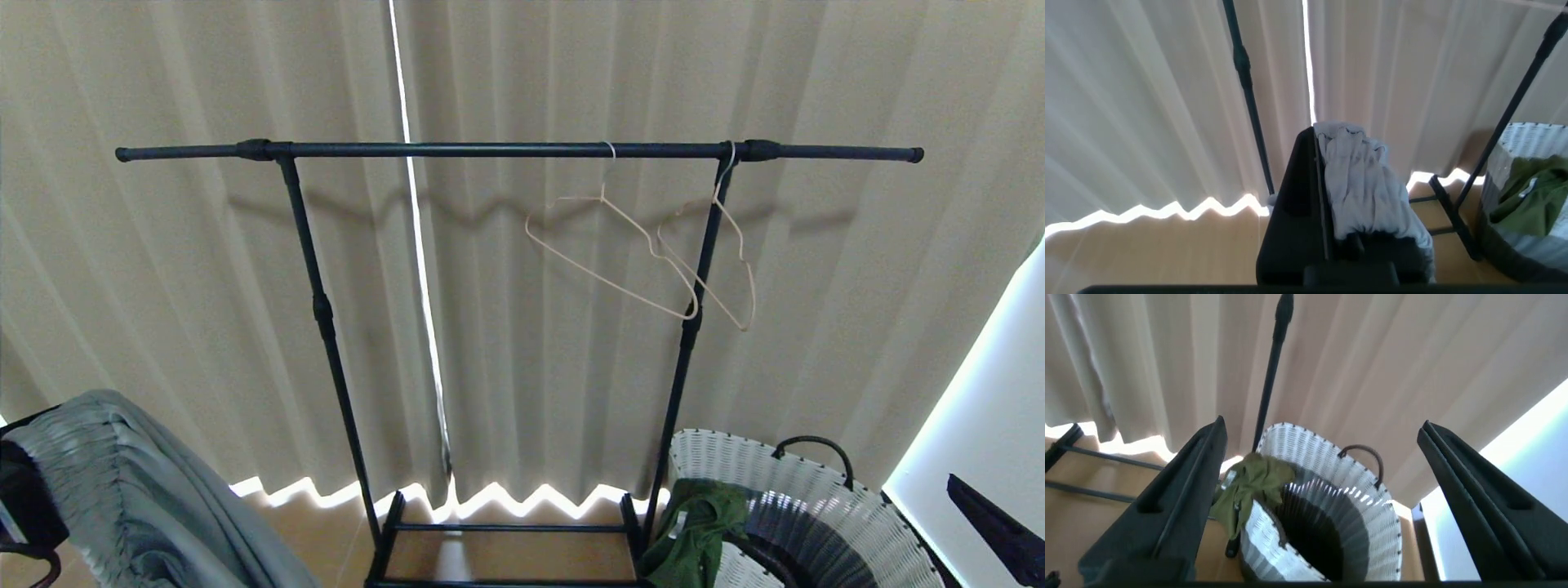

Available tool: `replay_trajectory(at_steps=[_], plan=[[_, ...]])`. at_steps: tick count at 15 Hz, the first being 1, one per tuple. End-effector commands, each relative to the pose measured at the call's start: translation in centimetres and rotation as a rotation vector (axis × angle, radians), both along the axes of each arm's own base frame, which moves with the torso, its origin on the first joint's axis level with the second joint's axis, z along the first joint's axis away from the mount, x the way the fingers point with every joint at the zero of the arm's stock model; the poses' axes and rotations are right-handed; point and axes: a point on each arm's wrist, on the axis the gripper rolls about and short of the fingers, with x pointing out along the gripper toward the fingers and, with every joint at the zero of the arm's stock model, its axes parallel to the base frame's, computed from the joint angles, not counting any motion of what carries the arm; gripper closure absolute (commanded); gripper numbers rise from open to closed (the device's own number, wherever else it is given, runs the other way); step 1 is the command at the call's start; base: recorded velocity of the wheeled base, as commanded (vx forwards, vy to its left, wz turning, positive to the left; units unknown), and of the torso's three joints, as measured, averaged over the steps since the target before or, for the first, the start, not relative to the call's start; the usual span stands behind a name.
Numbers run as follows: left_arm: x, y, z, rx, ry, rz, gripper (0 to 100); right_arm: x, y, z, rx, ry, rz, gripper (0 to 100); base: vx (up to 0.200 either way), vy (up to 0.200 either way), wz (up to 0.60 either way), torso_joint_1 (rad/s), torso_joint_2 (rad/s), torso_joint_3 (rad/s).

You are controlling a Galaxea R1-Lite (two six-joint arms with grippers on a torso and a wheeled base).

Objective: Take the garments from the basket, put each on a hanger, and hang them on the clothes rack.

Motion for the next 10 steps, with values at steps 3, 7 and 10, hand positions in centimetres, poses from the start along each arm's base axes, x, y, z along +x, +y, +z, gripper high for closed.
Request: replay_trajectory(at_steps=[3,7,10], plan=[[0.13,0.00,-0.07,0.002,0.007,0.000,100,0.02,0.02,-0.13,0.000,0.007,0.004,0,0.000,0.000,0.00,0.227,-0.51,-0.284],[0.12,-0.02,-0.11,0.002,0.008,-0.002,100,-0.01,0.04,-0.16,0.001,0.007,0.010,0,0.000,0.000,0.00,0.240,-0.53,-0.287],[0.06,-0.02,-0.08,0.003,0.005,-0.002,100,0.14,0.06,0.26,0.003,-0.011,0.014,0,0.000,0.000,0.00,0.165,-0.36,-0.190]])
